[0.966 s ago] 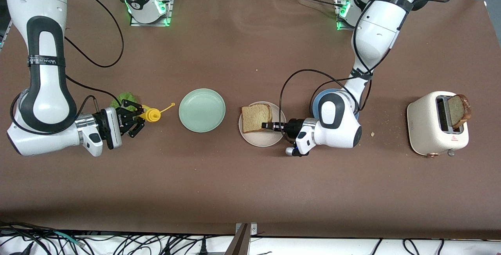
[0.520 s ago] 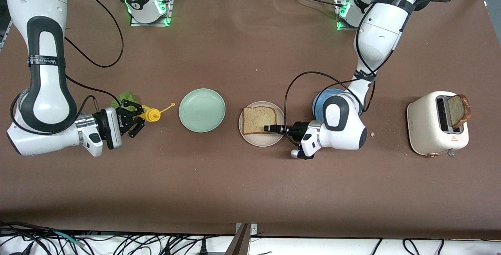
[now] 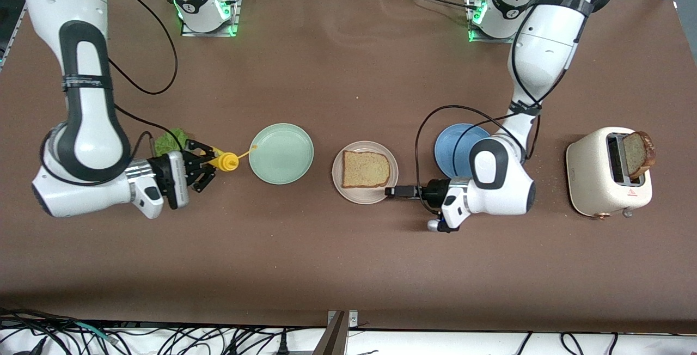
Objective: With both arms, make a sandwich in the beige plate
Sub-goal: 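Lift the mustard with the right gripper while the left gripper withdraws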
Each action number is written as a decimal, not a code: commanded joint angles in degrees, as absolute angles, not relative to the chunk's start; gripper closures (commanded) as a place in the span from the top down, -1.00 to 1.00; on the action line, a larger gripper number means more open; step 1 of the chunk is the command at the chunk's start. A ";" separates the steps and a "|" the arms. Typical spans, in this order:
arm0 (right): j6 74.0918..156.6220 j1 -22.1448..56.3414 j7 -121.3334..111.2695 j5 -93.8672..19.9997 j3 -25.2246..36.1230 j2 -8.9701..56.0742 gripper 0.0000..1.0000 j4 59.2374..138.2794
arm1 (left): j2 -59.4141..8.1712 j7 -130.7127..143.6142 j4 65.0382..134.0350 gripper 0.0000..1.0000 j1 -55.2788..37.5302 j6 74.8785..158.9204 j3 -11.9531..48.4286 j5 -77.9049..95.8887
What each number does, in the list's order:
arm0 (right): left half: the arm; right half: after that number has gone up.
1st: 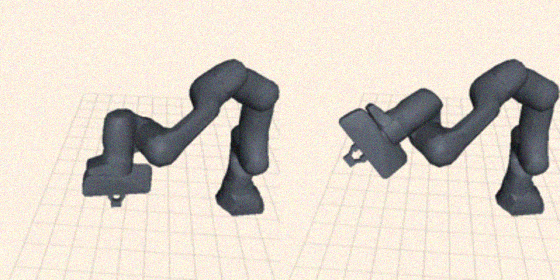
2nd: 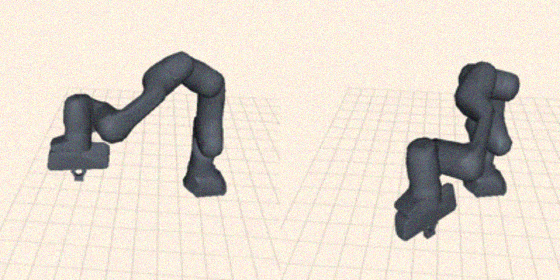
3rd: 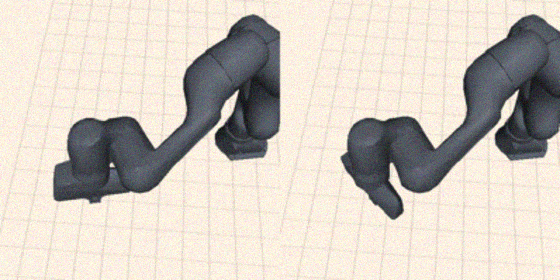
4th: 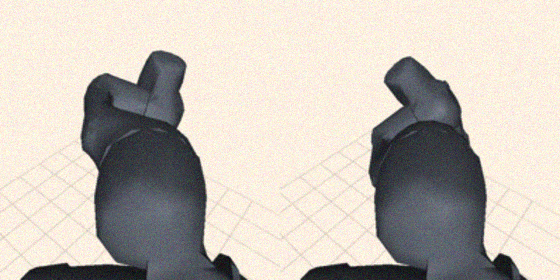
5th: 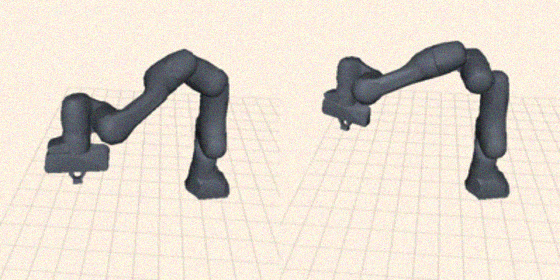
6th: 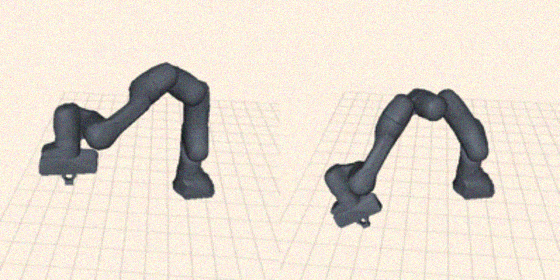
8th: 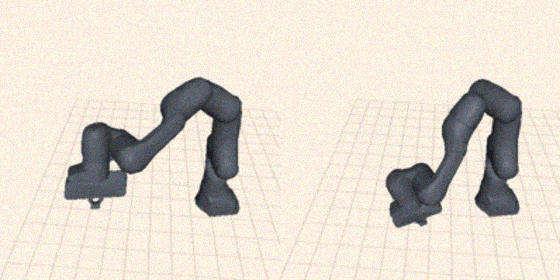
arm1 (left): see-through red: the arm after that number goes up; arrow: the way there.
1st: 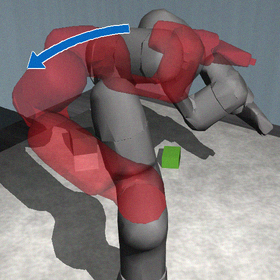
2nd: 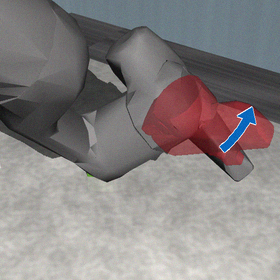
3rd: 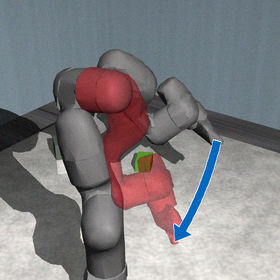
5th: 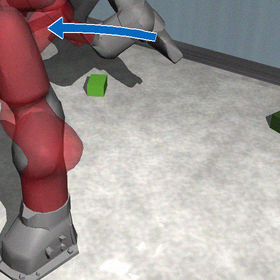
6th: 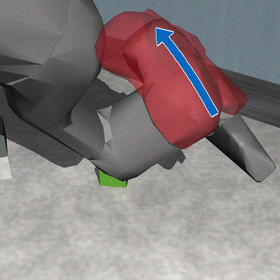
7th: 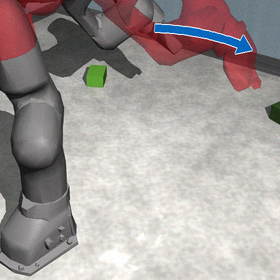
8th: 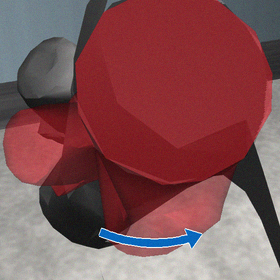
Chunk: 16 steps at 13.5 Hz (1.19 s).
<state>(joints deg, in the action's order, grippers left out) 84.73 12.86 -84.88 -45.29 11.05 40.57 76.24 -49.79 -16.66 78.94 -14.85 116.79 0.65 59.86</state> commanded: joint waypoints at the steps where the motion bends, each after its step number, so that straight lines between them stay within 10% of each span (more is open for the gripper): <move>1: 85.34 17.65 -79.81 -39.31 11.16 40.17 -1.00 73.31 | -46.85 -12.23 79.37 0.99 -12.40 116.10 0.79 51.89; 16: 104.06 42.53 -52.93 0.06 11.08 41.66 -1.00 69.87 | -32.35 -4.22 79.45 0.99 -0.27 96.60 0.09 11.08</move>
